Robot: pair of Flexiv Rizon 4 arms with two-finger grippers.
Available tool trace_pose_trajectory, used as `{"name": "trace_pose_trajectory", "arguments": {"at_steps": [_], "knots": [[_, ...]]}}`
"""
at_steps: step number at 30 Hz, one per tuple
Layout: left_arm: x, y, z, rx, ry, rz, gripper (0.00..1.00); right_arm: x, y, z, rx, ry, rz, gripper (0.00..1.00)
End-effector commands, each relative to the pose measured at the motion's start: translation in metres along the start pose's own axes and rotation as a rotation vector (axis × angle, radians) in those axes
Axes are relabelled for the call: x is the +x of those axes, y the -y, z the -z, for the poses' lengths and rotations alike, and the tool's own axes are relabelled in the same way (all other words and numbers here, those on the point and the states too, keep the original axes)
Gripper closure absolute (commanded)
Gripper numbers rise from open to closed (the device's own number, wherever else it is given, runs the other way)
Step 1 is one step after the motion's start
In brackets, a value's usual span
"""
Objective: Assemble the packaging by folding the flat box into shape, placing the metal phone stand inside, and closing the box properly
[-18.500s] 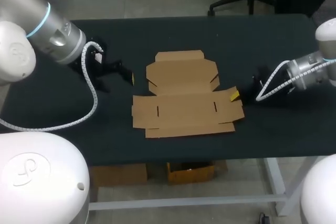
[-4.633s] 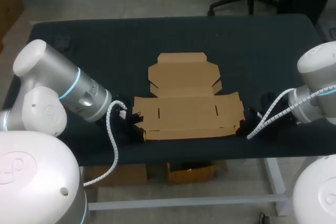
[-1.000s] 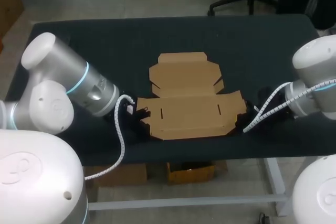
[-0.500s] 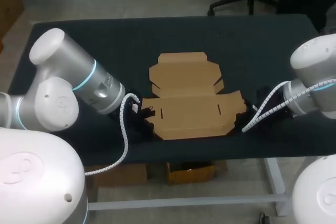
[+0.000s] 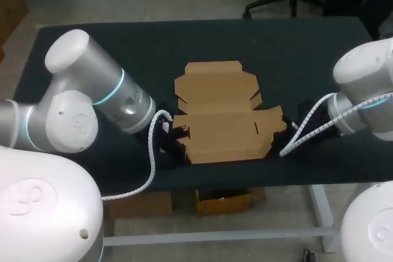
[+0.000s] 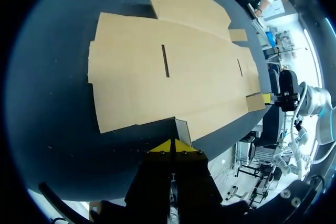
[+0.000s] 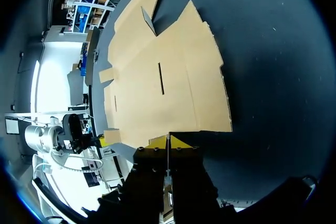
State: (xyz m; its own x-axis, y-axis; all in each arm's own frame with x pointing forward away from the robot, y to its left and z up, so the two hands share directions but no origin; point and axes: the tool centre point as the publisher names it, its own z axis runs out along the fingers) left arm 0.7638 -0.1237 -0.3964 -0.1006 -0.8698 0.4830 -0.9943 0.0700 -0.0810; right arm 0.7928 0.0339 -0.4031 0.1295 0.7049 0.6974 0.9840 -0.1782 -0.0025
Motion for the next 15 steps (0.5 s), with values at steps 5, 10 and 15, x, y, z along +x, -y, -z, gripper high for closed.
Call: {"name": "trace_pose_trajectory", "arguments": {"at_steps": [5,10,15], "knots": [[0.008,-0.002,0.000,0.012,0.033,-0.009,1.00,0.004,0.005,0.002,-0.008,0.013,0.003,1.00],[0.012,-0.002,0.000,0.014,0.039,-0.021,1.00,0.005,0.006,0.001,-0.009,0.016,0.003,1.00],[0.016,-0.001,-0.001,0.014,0.044,-0.029,1.00,0.005,0.006,0.001,-0.007,0.018,0.004,1.00]]}}
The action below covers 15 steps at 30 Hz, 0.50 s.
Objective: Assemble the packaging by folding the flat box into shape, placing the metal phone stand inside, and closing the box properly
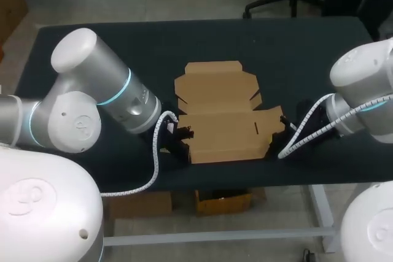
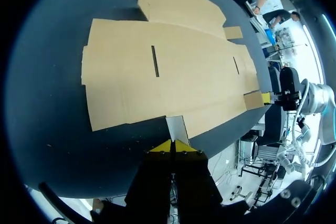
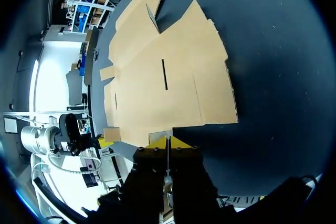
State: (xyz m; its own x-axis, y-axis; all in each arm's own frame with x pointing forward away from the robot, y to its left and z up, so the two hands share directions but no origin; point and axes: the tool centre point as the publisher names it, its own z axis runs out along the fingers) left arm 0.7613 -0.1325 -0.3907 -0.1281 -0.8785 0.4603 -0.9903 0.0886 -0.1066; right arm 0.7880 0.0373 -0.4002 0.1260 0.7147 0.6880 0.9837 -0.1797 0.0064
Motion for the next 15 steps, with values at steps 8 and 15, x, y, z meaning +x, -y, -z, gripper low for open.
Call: {"name": "trace_pose_trajectory", "arguments": {"at_steps": [8,15], "knots": [[0.0085,0.0020,-0.0039,0.003,0.034,-0.007,1.00,0.0023,0.0007,0.0011,-0.001,0.010,0.001,1.00],[0.0075,0.0051,-0.0051,0.000,0.042,-0.004,1.00,0.0012,-0.0002,0.0006,0.002,0.011,-0.002,1.00]]}}
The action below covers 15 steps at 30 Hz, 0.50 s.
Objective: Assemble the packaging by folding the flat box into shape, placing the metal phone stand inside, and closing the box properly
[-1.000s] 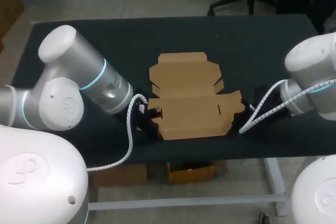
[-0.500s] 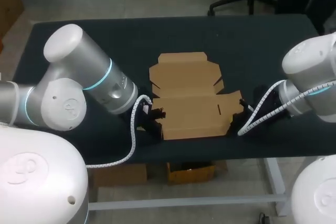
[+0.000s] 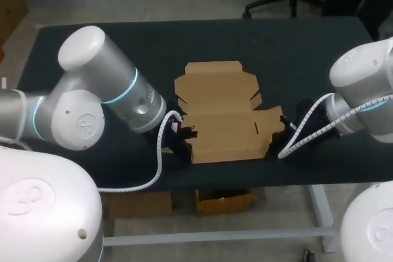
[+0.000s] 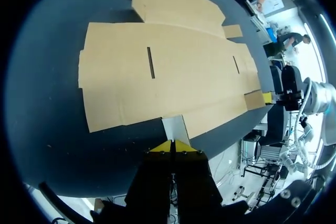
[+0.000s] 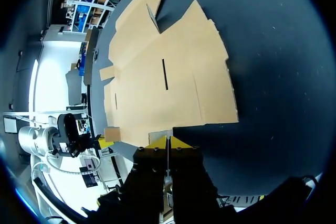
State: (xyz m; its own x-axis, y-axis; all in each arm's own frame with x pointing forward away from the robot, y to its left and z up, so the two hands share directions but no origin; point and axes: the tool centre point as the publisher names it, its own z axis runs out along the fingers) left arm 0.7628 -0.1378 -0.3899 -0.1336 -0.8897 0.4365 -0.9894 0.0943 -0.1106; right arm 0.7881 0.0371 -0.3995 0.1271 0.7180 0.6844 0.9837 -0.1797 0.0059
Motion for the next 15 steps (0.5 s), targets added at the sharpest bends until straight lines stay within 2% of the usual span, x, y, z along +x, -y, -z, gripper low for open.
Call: {"name": "trace_pose_trajectory", "arguments": {"at_steps": [1,15], "knots": [[0.0023,0.0038,-0.0035,-0.002,0.017,0.004,1.00,0.0007,-0.0004,-0.0002,0.003,0.007,-0.003,1.00],[0.0014,0.0087,-0.0010,0.011,0.032,0.003,1.00,-0.0009,-0.0029,-0.0025,0.008,0.019,-0.014,1.00]]}}
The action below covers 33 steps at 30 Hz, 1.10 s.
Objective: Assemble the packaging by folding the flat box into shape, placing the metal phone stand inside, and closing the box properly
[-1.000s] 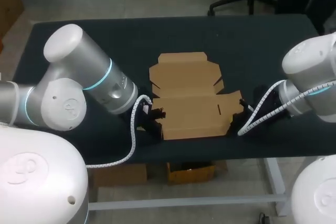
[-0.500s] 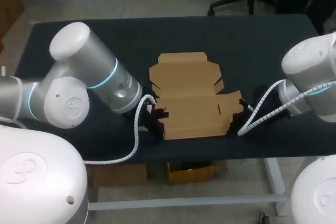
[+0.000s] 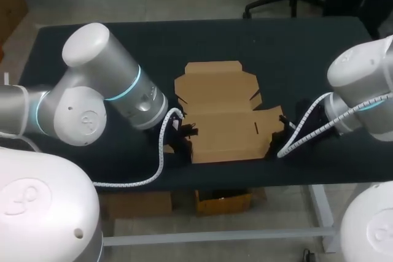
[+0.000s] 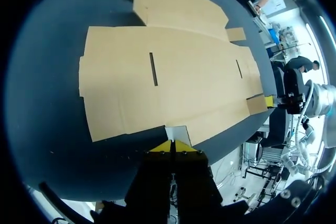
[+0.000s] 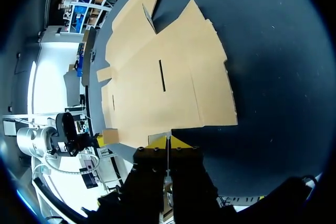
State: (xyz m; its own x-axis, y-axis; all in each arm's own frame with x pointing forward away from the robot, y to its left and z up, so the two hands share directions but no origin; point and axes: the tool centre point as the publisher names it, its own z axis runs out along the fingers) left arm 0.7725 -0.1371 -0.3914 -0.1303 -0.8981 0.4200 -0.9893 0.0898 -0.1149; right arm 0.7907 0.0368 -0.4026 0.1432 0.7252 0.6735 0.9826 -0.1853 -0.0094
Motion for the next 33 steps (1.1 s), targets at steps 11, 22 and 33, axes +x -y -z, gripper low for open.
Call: {"name": "trace_pose_trajectory", "arguments": {"at_steps": [11,22,33], "knots": [[0.014,-0.007,0.000,0.005,0.021,-0.022,1.00,0.008,0.002,-0.001,0.005,0.012,0.017,1.00],[0.020,-0.005,-0.005,0.010,0.041,-0.020,1.00,0.009,0.005,-0.004,0.017,0.026,0.015,1.00],[0.025,-0.005,-0.009,0.011,0.057,-0.026,1.00,0.014,0.008,-0.008,0.025,0.051,0.015,1.00]]}}
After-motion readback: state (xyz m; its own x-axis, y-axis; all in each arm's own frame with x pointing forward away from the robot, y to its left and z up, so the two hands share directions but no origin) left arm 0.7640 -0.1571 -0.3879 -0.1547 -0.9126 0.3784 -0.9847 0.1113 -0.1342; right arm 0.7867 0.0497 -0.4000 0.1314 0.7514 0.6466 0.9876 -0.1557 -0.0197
